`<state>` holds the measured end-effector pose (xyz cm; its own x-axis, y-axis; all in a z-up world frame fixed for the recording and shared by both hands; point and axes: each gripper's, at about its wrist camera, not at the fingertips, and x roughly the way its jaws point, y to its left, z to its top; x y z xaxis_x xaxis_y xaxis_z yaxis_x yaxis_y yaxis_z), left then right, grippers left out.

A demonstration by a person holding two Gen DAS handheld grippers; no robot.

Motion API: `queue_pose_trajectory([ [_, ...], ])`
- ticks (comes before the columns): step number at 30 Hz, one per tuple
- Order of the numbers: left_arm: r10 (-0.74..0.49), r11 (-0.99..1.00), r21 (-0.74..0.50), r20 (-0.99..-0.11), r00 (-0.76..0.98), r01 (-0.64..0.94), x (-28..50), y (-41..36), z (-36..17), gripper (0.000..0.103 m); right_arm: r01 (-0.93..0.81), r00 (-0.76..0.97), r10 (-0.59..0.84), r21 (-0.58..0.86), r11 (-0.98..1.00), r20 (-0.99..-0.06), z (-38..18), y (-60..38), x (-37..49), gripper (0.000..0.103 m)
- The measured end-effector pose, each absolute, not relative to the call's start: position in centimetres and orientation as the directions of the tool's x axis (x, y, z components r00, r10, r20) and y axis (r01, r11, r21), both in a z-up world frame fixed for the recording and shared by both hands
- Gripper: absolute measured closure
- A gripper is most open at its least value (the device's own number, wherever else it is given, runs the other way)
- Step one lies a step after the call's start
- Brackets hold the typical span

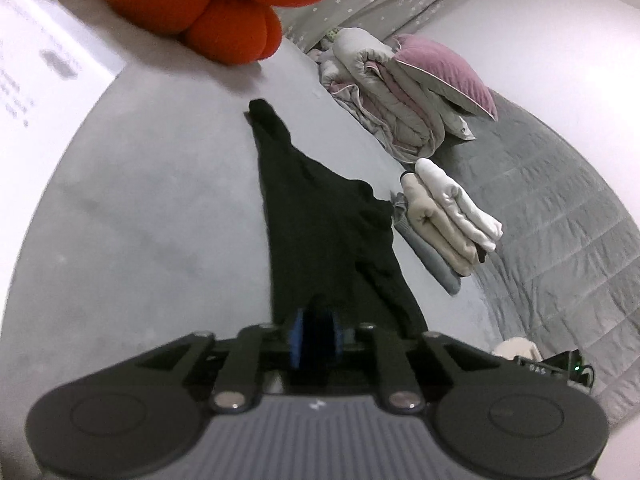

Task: Fold clothes

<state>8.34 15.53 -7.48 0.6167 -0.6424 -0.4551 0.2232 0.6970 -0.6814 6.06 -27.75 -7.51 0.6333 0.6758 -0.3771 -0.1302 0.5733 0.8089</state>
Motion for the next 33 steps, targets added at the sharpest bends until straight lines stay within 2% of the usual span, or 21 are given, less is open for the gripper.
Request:
queue_pose_trajectory([
  [5,-0.609,0.751,-0.596,-0.455,0.650,0.286,6.3,14.4,-4.2,0.071,-0.130,0.643,0.655,0.787,0.604,-0.396,-6.1,-27.9,5.1,0.081],
  [6,-0.613,0.755,-0.575,-0.451,0.648,0.314,5.7,14.0,-3.6,0.069,-0.131,0.644,0.651,0.780,0.612,-0.402,-5.8,-28.0,4.8,0.071],
  [8,-0.631,0.760,-0.525,-0.454,0.630,0.383,4.4,12.7,-2.5,0.064,-0.135,0.644,0.645,0.768,0.626,-0.411,-5.3,-28.1,4.1,0.064],
  [15,-0.689,0.723,-0.404,-0.482,0.542,0.560,1.2,8.0,-1.2,0.061,-0.170,0.593,0.650,0.715,0.678,-0.475,-4.5,-28.2,1.3,0.064],
  [17,-0.692,0.718,-0.392,-0.493,0.528,0.575,1.4,6.8,-1.2,0.055,-0.188,0.581,0.653,0.701,0.688,-0.485,-4.4,-28.0,0.4,0.064],
  [20,-0.684,0.727,-0.420,-0.509,0.522,0.543,2.8,5.3,-1.4,0.049,-0.213,0.568,0.658,0.683,0.698,-0.495,-4.3,-27.7,-0.4,0.064],
  [23,-0.678,0.734,-0.451,-0.535,0.504,0.509,4.1,3.6,-1.7,0.048,-0.240,0.564,0.651,0.653,0.718,-0.509,-4.1,-27.4,-0.6,0.064],
  [28,-0.659,0.741,-0.401,-0.590,0.468,0.538,4.8,-0.5,-1.9,0.049,-0.334,0.536,0.668,0.598,0.729,-0.516,-3.7,-26.6,-0.6,0.064],
  [33,-0.673,0.728,-0.426,-0.594,0.441,0.537,5.8,-2.8,-2.1,0.049,-0.415,0.500,0.649,0.499,0.761,-0.574,-4.7,-24.8,-0.3,0.064],
])
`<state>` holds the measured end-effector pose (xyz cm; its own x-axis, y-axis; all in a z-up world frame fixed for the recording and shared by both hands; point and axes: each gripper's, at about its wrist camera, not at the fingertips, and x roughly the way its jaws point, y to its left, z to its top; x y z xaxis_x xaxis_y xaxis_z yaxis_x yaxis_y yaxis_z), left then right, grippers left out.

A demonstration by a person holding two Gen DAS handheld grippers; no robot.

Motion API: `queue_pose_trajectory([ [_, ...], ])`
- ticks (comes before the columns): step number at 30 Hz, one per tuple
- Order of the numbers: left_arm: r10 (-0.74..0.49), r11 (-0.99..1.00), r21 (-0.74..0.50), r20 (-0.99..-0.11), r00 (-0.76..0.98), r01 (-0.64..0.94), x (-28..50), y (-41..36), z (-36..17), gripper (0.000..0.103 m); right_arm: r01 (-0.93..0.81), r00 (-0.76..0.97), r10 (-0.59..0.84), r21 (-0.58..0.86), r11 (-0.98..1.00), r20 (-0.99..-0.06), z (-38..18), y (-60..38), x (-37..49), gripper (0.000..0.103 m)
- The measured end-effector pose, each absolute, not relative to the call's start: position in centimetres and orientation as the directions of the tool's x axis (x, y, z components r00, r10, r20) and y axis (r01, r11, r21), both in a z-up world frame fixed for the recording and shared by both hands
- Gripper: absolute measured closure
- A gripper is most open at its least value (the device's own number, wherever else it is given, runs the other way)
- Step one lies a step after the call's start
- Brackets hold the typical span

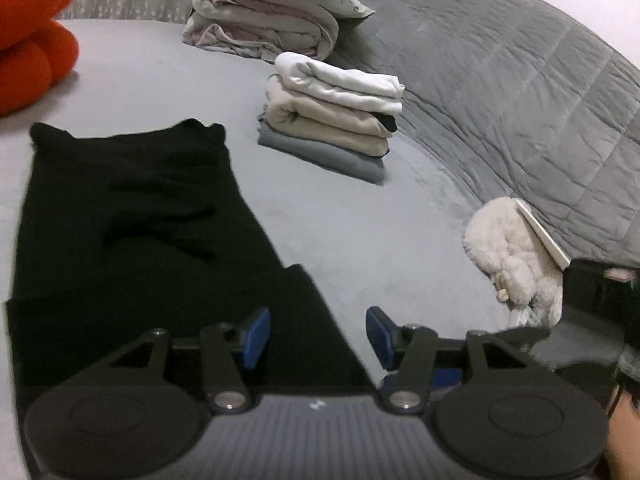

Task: Fold clothes

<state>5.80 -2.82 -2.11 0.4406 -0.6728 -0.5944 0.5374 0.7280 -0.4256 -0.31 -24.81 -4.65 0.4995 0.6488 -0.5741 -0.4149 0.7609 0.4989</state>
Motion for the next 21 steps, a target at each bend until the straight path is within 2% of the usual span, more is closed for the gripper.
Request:
queue_pose_trajectory([
  [2,-0.674,0.729,-0.443,-0.594,0.439,0.521,6.4,-3.1,-2.3,0.049,-0.433,0.496,0.635,0.465,0.772,-0.593,-5.1,-24.1,-0.2,0.065],
  [5,-0.678,0.731,-0.487,-0.596,0.430,0.478,7.4,-3.0,-2.9,0.049,-0.451,0.492,0.649,0.468,0.760,-0.580,-5.4,-23.6,-0.1,0.089],
  [8,-0.689,0.722,-0.523,-0.599,0.408,0.452,8.0,-2.9,-3.1,0.049,-0.470,0.506,0.661,0.465,0.750,-0.555,-5.1,-23.2,-0.2,0.093],
  [15,-0.673,0.734,-0.500,-0.622,0.400,0.459,8.2,-3.7,-2.4,0.051,-0.526,0.516,0.685,0.441,0.727,-0.515,-3.7,-21.4,-0.1,0.094],
  [16,-0.656,0.749,-0.478,-0.637,0.405,0.459,8.1,-4.0,-2.5,0.058,-0.529,0.516,0.686,0.438,0.726,-0.514,-3.7,-21.2,0.0,0.094],
  [17,-0.635,0.764,-0.453,-0.655,0.411,0.459,8.1,-4.2,-2.7,0.076,-0.533,0.516,0.686,0.436,0.726,-0.513,-3.6,-20.9,0.1,0.094],
  [19,-0.606,0.785,-0.427,-0.678,0.415,0.448,8.2,-4.2,-3.2,0.100,-0.537,0.514,0.687,0.433,0.725,-0.513,-3.5,-20.6,0.3,0.094],
  [21,-0.613,0.784,-0.446,-0.666,0.425,0.431,8.3,-3.4,-3.1,0.100,-0.539,0.511,0.688,0.431,0.724,-0.516,-3.5,-20.5,0.5,0.094],
])
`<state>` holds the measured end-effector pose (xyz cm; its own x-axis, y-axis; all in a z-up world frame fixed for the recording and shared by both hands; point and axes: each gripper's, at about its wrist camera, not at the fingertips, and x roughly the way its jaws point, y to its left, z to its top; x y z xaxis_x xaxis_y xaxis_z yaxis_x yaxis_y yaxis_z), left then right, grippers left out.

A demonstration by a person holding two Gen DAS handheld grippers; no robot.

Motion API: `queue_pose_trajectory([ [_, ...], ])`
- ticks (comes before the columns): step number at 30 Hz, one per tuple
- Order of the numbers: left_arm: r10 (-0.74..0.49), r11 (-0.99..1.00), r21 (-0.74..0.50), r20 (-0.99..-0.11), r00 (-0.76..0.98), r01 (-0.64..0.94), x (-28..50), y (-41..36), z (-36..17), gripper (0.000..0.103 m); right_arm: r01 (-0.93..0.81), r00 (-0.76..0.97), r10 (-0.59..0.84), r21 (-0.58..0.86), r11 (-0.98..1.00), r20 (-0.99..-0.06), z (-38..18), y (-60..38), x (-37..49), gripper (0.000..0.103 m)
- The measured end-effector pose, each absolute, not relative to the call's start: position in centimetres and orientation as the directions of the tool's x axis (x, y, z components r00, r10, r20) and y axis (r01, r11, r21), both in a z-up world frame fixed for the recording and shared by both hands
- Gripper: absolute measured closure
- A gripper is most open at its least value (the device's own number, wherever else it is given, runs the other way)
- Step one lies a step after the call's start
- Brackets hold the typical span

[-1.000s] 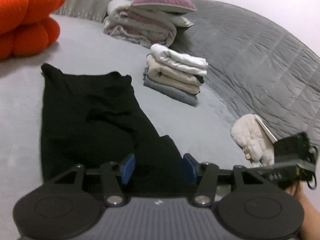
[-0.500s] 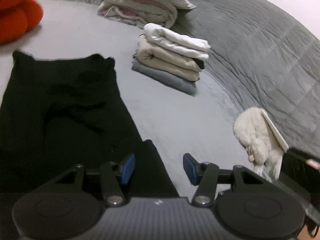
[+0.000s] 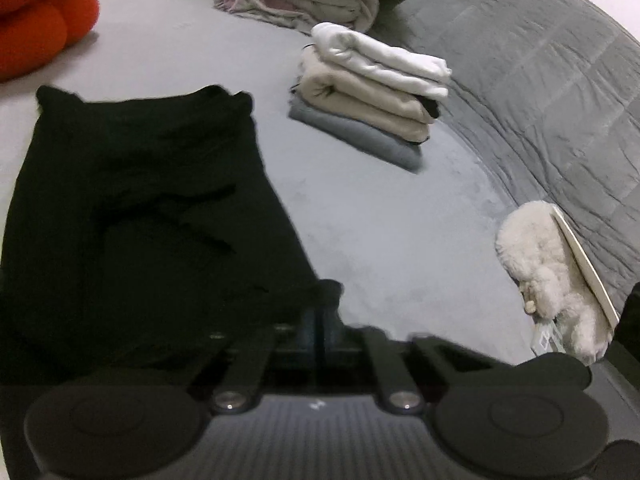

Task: Fold clothes
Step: 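Grasp the folded dress edge with the left gripper while the right gripper holds it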

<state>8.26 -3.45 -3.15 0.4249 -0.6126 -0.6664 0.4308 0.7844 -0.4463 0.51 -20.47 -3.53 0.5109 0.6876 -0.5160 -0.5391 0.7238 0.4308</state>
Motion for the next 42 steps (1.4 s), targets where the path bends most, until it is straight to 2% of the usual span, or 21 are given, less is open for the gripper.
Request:
queue_pose_trajectory([
  [7,-0.691,0.722,-0.551,-0.582,0.428,0.417,8.0,-0.1,-1.3,0.101,-0.541,0.535,0.649,0.371,0.755,-0.541,-3.0,-22.1,0.4,0.086],
  [8,-0.698,0.716,-0.560,-0.575,0.427,0.416,7.9,0.3,-1.1,0.101,-0.540,0.546,0.638,0.355,0.763,-0.542,-2.9,-22.5,0.4,0.079],
  [9,-0.702,0.712,-0.566,-0.570,0.428,0.415,7.8,0.5,-1.0,0.101,-0.537,0.563,0.624,0.335,0.775,-0.542,-2.7,-22.9,0.3,0.064],
  [11,-0.707,0.707,-0.575,-0.560,0.431,0.412,7.6,0.9,-0.7,0.101,-0.533,0.589,0.608,0.309,0.788,-0.533,-2.4,-23.7,0.3,0.058],
  [17,-0.728,0.684,-0.607,-0.538,0.424,0.405,7.5,1.5,0.0,0.101,-0.628,0.538,0.697,0.326,0.707,-0.475,-1.9,-24.1,0.6,0.058],
  [22,-0.747,0.663,-0.627,-0.522,0.411,0.409,7.7,1.3,0.2,0.101,-0.686,0.499,0.729,0.301,0.662,-0.468,-2.5,-22.5,1.6,0.056],
  [24,-0.752,0.657,-0.631,-0.516,0.410,0.412,7.7,1.3,0.3,0.101,-0.702,0.471,0.745,0.311,0.641,-0.473,-3.1,-21.9,2.3,0.052],
  [31,-0.742,0.667,-0.629,-0.515,0.429,0.399,8.2,1.5,-0.2,0.101,-0.722,0.367,0.726,0.314,0.617,-0.581,-5.6,-19.9,2.7,0.051],
  [35,-0.729,0.682,-0.618,-0.531,0.431,0.391,8.5,1.0,-0.9,0.101,-0.739,0.270,0.763,0.381,0.556,-0.588,-5.4,-20.0,1.7,0.051],
  [38,-0.729,0.683,-0.613,-0.537,0.424,0.398,8.5,0.4,-1.3,0.101,-0.733,0.212,0.806,0.455,0.505,-0.553,-4.8,-20.9,1.1,0.052],
  [42,-0.722,0.691,-0.597,-0.544,0.428,0.407,8.3,-0.5,-2.0,0.101,-0.713,0.136,0.877,0.569,0.410,-0.461,-3.8,-22.9,0.3,0.052],
])
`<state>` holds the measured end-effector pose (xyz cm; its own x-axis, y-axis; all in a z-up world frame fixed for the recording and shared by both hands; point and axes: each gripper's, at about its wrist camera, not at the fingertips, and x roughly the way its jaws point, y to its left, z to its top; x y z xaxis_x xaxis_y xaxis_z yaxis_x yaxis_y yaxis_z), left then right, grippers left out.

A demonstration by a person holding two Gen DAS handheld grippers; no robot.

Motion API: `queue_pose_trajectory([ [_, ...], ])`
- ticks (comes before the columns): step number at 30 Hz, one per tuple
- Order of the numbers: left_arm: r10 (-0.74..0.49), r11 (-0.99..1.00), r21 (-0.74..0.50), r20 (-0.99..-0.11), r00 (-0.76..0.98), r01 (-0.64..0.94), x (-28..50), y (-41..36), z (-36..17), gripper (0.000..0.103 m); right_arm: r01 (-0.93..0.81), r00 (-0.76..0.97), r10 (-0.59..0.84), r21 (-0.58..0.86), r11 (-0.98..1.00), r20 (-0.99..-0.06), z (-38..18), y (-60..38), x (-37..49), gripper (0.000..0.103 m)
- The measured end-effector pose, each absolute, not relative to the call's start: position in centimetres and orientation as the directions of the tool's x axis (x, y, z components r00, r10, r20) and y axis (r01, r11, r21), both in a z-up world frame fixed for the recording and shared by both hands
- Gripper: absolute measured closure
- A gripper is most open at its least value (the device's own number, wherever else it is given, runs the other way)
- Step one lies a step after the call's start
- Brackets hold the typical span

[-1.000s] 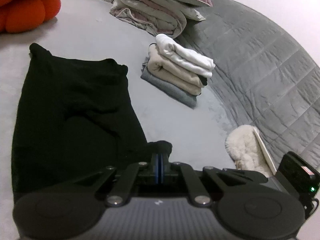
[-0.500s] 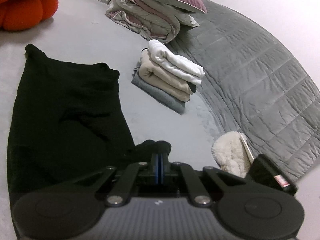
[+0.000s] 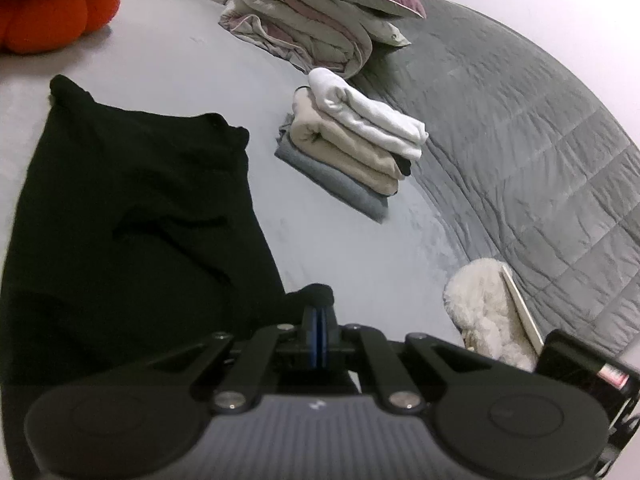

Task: Fold clothes
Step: 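Grasp the folded dress edge with the left gripper while the right gripper holds it, then grasp the black dress strip end with both grippers side by side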

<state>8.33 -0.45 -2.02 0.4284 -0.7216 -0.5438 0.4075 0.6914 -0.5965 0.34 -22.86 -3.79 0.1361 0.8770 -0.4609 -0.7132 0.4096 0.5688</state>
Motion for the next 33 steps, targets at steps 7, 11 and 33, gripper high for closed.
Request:
queue_pose_trajectory([
  [7,-0.694,0.720,-0.558,-0.586,0.418,0.413,8.1,-2.5,-4.7,0.100,-0.646,0.105,0.869,0.631,0.429,-0.484,-3.9,-24.5,0.1,0.052],
  [11,-0.699,0.715,-0.566,-0.590,0.403,0.411,8.0,-2.7,-5.5,0.093,-0.616,0.095,0.805,0.601,0.509,-0.585,-5.2,-24.6,-0.7,0.052],
  [33,-0.481,0.852,-0.496,-0.614,0.626,0.168,8.0,11.9,-3.8,0.065,-0.404,0.524,0.659,0.524,0.750,-0.539,-3.6,-25.4,3.4,0.064],
])
